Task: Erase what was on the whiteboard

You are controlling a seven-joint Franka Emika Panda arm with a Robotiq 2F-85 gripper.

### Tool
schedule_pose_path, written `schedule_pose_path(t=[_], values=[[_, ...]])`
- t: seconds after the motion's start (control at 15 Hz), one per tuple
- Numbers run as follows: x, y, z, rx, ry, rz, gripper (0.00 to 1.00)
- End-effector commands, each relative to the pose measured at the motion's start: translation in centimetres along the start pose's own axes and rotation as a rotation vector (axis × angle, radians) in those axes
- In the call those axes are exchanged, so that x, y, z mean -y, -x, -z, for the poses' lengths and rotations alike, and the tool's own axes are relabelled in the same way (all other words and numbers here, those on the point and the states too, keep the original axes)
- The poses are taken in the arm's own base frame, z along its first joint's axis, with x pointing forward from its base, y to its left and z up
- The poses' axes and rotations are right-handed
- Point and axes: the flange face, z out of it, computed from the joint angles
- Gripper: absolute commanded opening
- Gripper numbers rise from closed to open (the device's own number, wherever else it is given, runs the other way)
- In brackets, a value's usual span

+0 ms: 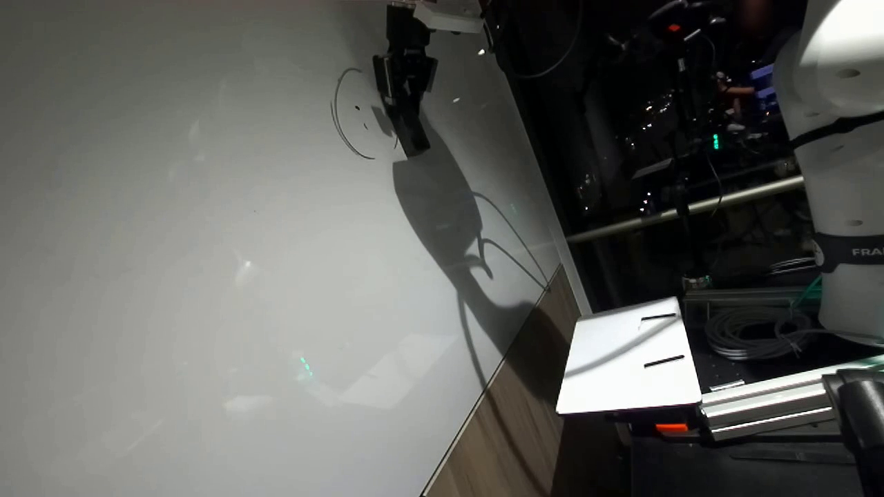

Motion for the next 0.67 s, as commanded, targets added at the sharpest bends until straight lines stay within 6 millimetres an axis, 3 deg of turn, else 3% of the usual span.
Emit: schedule_pose_path(t=[0.0, 0.6], values=[[4.6, 0.6, 0.4, -0.064, -0.097, -0.006, 0.30], [13.7, 4.3, 2.1, -0.118, -0.239, 0.060, 0.30]])
